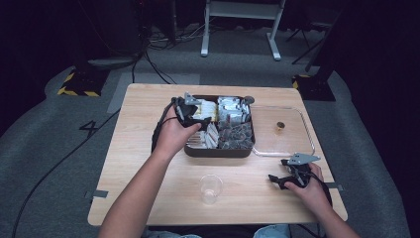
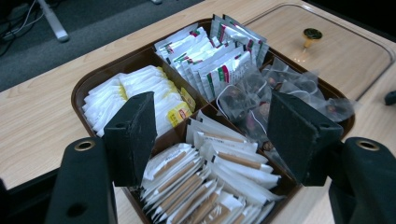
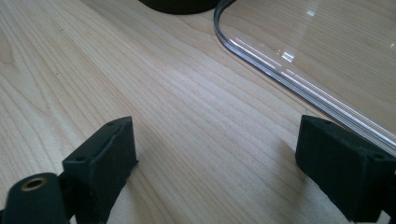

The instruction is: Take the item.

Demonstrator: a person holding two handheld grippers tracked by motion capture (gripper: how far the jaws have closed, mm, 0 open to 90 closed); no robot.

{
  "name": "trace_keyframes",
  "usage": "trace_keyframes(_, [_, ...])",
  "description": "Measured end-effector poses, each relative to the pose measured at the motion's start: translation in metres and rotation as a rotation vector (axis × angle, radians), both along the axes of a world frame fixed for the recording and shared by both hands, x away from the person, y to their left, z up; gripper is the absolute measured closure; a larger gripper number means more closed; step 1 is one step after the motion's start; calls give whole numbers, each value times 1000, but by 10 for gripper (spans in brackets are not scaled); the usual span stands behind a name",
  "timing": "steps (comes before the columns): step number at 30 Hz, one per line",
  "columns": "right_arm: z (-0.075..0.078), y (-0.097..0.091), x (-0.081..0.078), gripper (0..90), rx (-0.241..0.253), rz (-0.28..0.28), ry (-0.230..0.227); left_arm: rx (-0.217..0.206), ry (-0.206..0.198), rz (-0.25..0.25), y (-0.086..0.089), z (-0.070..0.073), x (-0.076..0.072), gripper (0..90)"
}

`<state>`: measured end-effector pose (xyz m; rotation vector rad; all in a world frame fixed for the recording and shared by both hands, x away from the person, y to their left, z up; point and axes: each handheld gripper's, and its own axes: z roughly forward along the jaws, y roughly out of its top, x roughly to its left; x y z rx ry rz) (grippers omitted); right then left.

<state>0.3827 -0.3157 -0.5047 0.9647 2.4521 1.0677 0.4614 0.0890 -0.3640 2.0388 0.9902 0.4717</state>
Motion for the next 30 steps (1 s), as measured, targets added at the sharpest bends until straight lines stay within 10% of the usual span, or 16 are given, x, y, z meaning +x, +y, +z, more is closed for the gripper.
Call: trace_keyframes(30, [0,0,1,125,2,9,4,100,159,39,-29,-60,87,413])
